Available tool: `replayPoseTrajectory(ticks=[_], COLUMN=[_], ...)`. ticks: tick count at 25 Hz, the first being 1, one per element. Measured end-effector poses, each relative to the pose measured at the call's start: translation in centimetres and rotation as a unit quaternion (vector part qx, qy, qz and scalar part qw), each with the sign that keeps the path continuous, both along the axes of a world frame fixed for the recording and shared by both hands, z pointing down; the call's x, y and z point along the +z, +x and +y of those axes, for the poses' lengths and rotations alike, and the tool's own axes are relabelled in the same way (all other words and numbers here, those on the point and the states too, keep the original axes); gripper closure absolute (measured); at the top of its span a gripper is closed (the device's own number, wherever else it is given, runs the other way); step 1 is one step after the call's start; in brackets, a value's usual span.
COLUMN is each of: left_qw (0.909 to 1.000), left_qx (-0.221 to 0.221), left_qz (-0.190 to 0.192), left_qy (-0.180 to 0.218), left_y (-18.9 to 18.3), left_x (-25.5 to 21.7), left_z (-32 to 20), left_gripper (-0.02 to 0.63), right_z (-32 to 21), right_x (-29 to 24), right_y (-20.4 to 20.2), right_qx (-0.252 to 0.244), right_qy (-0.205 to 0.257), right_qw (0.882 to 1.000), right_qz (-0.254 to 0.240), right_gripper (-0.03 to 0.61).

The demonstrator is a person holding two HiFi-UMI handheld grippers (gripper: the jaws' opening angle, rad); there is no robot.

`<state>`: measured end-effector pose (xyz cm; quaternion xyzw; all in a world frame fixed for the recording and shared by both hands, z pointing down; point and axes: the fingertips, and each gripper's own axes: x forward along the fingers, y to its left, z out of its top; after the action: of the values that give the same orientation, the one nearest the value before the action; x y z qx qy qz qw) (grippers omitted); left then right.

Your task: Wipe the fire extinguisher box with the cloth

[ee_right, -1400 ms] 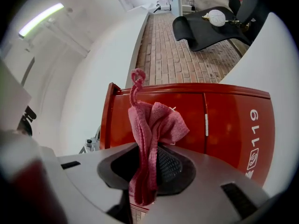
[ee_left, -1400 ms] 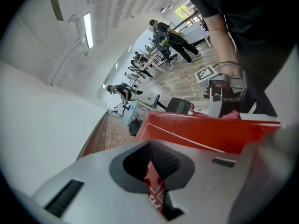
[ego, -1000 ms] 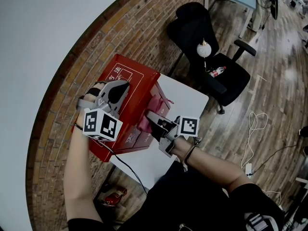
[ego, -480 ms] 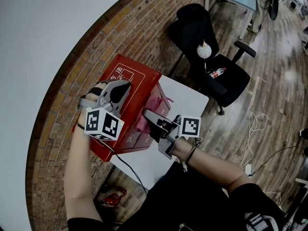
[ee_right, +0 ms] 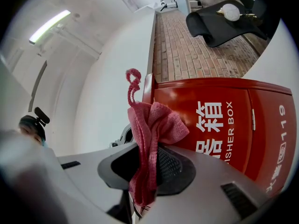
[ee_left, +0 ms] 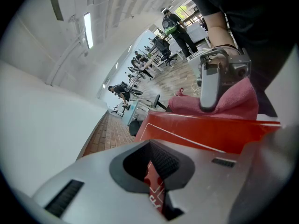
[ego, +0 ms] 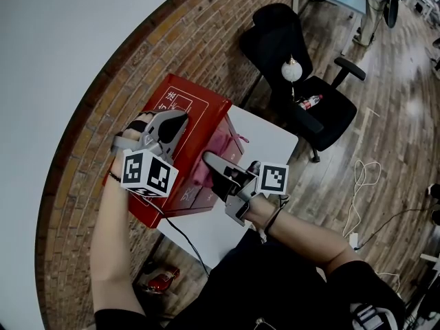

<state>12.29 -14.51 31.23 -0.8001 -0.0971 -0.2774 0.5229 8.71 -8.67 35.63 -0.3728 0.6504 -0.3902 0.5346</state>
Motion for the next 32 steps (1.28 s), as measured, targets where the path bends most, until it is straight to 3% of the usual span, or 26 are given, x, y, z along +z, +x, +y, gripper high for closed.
replayPoseTrajectory(ticks=[23, 32], left_qw=[1.0000, 1.0000], left_qx=[-0.001, -0.001], left_qz=[0.000, -0.001], left_qy=[0.001, 0.001], left_y=[-0.1, 0.0], left_x=[0.0, 0.0], left_z=[-0.1, 0.0], left_gripper=[0.583, 0.583], right_z=[0.6, 0.5], right_x=[-0.3, 0.3], right_y=[-7.6, -7.9], right_qx=[-0.016, -0.007], right_qy=[0.006, 0.005], right_qw=[1.000, 1.000], right_qz=[-0.019, 0.000], right_gripper=[0.478, 0.477])
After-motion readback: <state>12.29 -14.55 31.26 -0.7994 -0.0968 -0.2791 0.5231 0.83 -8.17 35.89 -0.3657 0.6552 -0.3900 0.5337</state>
